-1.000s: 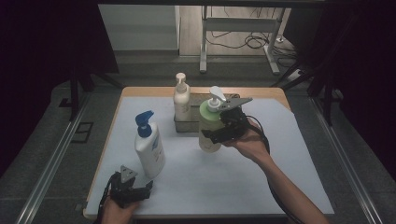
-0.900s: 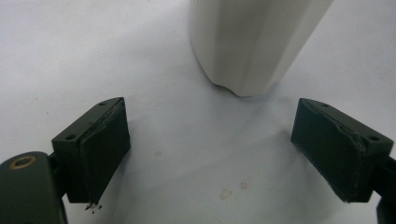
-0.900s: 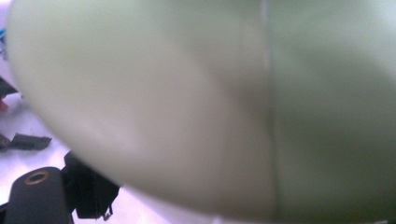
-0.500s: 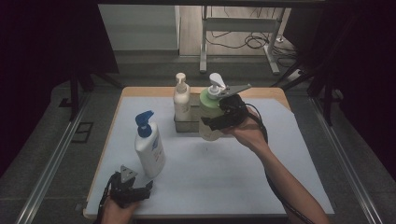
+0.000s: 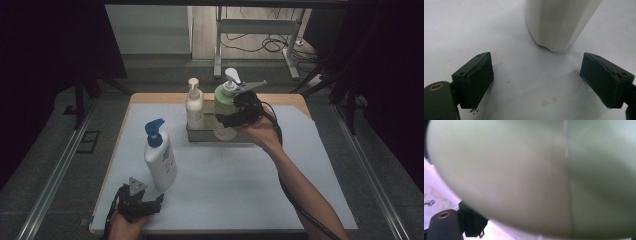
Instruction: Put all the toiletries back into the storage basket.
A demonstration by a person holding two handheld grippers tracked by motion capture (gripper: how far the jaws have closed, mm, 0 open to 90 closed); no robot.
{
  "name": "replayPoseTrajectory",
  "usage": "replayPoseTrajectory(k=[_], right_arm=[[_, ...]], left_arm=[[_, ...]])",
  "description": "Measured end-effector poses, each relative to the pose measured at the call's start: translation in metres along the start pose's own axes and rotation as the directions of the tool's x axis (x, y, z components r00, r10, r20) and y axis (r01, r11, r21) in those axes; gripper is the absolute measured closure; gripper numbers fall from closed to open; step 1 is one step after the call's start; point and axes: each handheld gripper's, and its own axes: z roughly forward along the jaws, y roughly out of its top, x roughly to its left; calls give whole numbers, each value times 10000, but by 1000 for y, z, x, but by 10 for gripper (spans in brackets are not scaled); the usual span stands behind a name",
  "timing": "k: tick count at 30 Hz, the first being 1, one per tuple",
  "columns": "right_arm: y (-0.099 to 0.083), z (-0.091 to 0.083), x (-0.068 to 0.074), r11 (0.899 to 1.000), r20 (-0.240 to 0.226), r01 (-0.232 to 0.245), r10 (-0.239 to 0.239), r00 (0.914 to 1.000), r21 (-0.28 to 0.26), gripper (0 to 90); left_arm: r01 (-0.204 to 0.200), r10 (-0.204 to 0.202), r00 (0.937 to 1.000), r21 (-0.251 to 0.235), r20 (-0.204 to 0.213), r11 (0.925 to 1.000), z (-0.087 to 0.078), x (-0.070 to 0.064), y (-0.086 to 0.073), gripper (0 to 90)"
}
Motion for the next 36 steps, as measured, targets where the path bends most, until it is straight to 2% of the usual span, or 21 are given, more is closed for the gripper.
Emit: replayPoseTrajectory(k=[11,21,36], right_arm=[[8,17,-10,9996,416,-253,256,9988,-81,119],[14,31,-20,9989,606,-458,458,9971,-19,119],[12,53,-29,9987,870,-504,493,9950,104,119]], left_arm=[[18,-18,10000,-4,25,10000,0,0,0,114],[4,-4,10000,7,27,10000,0,0,0,115],[6,-6,10000,-4,34,10000,0,0,0,115]])
